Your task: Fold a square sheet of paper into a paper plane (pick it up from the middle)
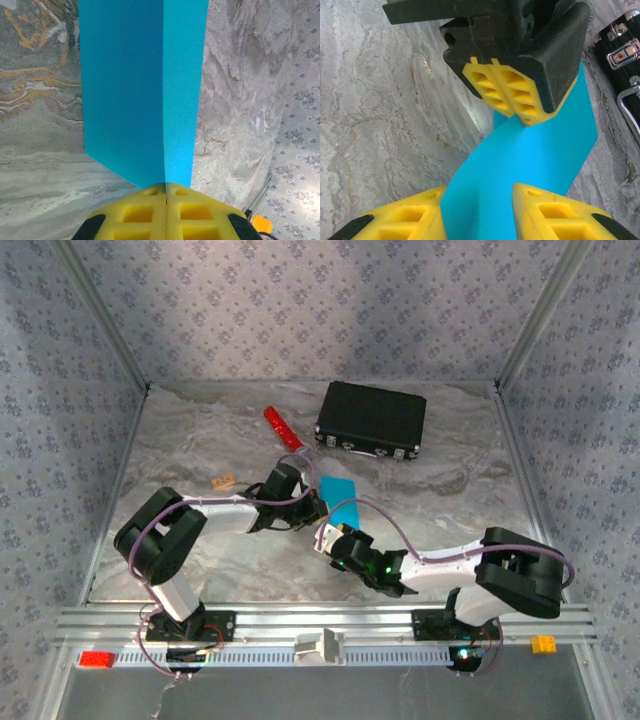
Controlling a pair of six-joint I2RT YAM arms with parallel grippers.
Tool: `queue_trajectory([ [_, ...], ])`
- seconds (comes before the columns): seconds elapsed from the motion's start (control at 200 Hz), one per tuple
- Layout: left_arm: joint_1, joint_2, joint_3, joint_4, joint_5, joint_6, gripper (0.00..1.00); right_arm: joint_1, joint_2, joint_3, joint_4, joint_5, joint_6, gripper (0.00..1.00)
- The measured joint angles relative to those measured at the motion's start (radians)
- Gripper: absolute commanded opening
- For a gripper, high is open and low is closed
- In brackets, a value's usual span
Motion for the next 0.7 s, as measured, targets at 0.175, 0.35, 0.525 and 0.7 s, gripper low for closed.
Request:
queue_trajectory([
  [0.175,0.000,0.000,0.000,0.000,0.000,0.000,0.03,0.002,-0.006,-0.005,0.001,0.007,0.000,0.34],
  [0.35,0.000,0.000,0.000,0.000,0.000,0.000,0.03,0.002,-0.014,-0.007,0.005,0.010,0.000,0.31],
  [0.525,0.000,0.000,0.000,-0.004,0.000,0.000,0.03,0.002,-0.015,-0.007,0.016,0.010,0.001,0.28],
  [0.7,0.000,0.000,0.000,-0.011,0.000,0.000,0.03,0.002,-0.015,-0.007,0.019,0.010,0.001,0.21],
])
